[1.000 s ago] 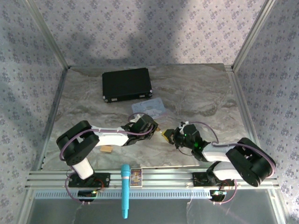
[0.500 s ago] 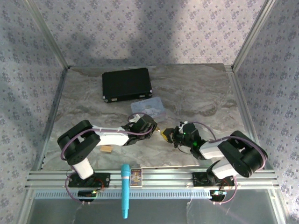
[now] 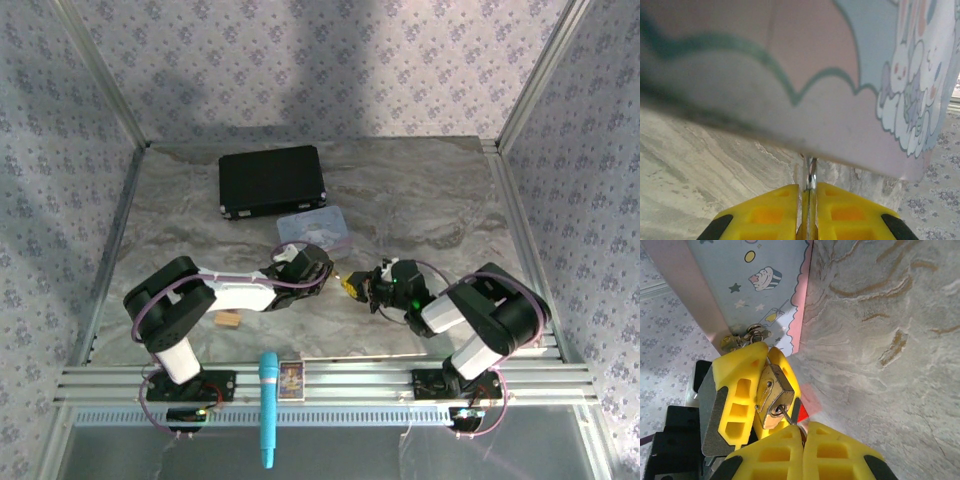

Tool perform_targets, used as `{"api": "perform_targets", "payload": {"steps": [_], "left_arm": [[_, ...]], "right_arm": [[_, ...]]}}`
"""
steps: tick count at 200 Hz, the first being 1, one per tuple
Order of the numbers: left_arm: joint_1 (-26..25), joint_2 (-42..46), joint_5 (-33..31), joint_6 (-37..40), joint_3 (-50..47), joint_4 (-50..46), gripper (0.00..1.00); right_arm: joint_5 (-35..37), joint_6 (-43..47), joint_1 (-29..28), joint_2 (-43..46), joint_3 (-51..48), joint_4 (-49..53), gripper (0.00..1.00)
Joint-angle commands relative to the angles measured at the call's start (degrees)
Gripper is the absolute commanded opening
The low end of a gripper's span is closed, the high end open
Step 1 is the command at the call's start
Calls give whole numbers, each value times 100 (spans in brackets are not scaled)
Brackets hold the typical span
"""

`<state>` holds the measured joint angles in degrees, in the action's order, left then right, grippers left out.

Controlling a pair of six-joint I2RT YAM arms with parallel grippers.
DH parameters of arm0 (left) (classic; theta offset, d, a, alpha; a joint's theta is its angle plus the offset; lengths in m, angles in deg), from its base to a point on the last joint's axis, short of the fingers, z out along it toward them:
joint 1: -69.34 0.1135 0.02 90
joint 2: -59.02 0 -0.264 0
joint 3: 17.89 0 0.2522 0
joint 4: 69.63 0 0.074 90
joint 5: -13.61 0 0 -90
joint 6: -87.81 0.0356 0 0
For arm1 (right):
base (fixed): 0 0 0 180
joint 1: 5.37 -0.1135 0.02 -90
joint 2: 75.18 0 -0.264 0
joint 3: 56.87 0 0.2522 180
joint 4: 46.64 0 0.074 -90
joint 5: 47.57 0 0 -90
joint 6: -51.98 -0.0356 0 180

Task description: Unlock the padlock with the key

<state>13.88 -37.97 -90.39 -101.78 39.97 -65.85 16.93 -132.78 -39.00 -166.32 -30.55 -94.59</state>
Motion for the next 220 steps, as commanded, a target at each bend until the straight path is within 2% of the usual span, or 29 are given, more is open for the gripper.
{"api": "perform_targets", "payload": {"steps": [1,41,64,81,101,132,176,220], "left_arm": [[-308,-13,1206,-141,221,652,0],[-329,-31,1218,-58,337,550,0],[-325,-41,1247,-87,318,597,0],[-325,-59,1346,-80,334,641,0],[-325,-60,1401,-78,354,702,0],[-292,-24,1491,138,407,708,0],[-298,118,1443,296,319,846,0],[-325,57,1467,516,273,898,0]], "right_arm": [[-84,-177,128,-247,521,-742,0],[-95,-180,-182,-560,874,-803,0],[85,104,-191,-401,819,-614,0],[189,566,-229,-84,879,-102,0],[320,1183,-281,478,1050,1122,0],[294,1416,-227,800,1124,1609,0],[-286,473,91,-38,947,107,0],[-542,-122,118,-384,993,-531,0]]}}
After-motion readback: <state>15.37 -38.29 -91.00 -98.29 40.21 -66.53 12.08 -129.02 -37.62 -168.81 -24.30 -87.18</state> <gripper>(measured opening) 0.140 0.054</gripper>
